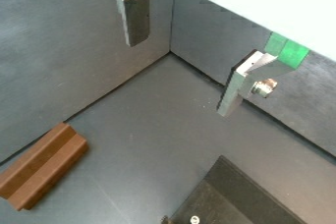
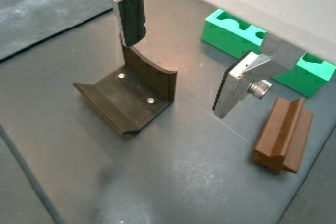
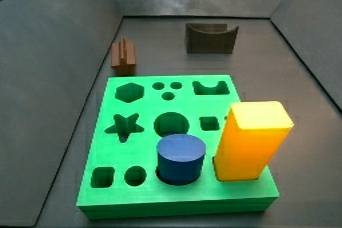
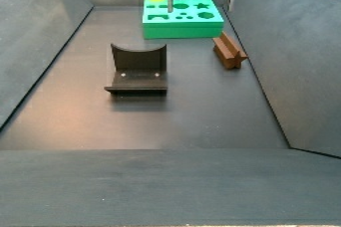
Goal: Pick up the star object. Move up. Place the star object on the fixture. Regrasp the star object. Move to above the board. Insert the star object.
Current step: Pick up the star object.
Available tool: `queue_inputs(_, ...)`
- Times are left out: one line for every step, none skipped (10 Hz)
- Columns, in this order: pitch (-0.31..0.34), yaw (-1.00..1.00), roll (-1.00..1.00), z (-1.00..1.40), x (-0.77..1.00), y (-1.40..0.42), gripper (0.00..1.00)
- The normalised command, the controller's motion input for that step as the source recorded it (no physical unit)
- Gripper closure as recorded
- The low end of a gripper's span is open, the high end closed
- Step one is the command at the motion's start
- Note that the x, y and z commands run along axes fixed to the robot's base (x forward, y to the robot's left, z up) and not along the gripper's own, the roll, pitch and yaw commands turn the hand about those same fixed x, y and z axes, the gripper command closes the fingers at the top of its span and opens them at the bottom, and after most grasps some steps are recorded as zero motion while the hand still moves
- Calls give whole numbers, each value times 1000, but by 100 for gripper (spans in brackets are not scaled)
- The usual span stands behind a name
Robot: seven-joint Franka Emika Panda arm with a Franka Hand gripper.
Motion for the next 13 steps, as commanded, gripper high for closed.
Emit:
queue_inputs(-57,269,169,-297,-234,-463,0)
queue_inputs(-60,326,136,-254,-209,-451,0)
queue_inputs(-53,360,99,-260,-180,-431,0)
queue_inputs(-51,369,80,-249,-160,-426,0)
queue_inputs(-53,400,79,-251,-169,-431,0)
queue_inputs(-50,386,77,-249,-169,-431,0)
queue_inputs(-64,371,96,-223,-209,-431,0)
queue_inputs(-73,329,70,-260,-206,-434,0)
queue_inputs(-76,266,46,-283,-220,-443,0)
queue_inputs(-84,203,47,-309,-243,-446,0)
queue_inputs(-89,177,23,-303,-243,-451,0)
queue_inputs(-99,114,10,-311,-269,-474,0)
queue_inputs(-120,109,0,-326,-297,-474,0)
